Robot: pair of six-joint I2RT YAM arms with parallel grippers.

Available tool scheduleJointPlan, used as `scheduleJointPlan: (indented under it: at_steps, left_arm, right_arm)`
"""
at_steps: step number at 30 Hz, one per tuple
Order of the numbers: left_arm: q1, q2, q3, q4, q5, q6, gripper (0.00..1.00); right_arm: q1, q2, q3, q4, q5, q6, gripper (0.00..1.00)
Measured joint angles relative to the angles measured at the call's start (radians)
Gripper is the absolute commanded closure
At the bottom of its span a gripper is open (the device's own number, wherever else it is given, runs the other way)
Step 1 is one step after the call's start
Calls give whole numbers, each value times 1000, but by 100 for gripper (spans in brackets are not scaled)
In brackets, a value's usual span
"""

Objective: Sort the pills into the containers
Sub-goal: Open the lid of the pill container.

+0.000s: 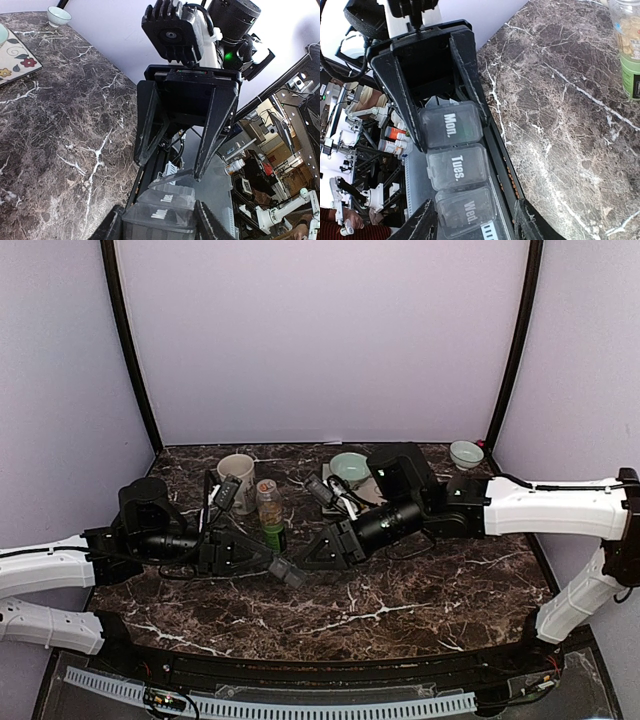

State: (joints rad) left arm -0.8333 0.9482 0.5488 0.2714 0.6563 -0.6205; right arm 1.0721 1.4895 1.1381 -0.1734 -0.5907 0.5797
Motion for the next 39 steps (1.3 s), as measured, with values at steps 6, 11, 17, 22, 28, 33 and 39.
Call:
scheduleJointPlan:
  at_steps: [6, 11, 17, 22, 28, 33, 39]
  left_arm:
    - [0, 14, 0, -1, 0, 8, 100]
    - [0, 33, 0, -1, 0, 11, 100]
    - [0, 42, 4, -2, 0, 16, 100]
    - [0, 42, 6, -2, -3, 19, 100]
    - [0, 42, 6, -2, -3, 22, 100]
    - [0, 42, 6, -2, -3, 23, 100]
    - [0, 42, 6, -5, -7, 23, 100]
  right_arm:
    - [7, -3, 6, -39, 24, -22, 46]
    - [19, -3, 29, -76, 46, -42, 47]
    - [31, 5, 63, -129, 75, -73, 46]
    - [50, 12, 92, -179, 115, -98, 43]
    - [67, 21, 102, -210, 147, -121, 44]
    - [68, 29, 102, -232, 166, -132, 49]
    - [69, 31, 102, -229, 166, -133, 58]
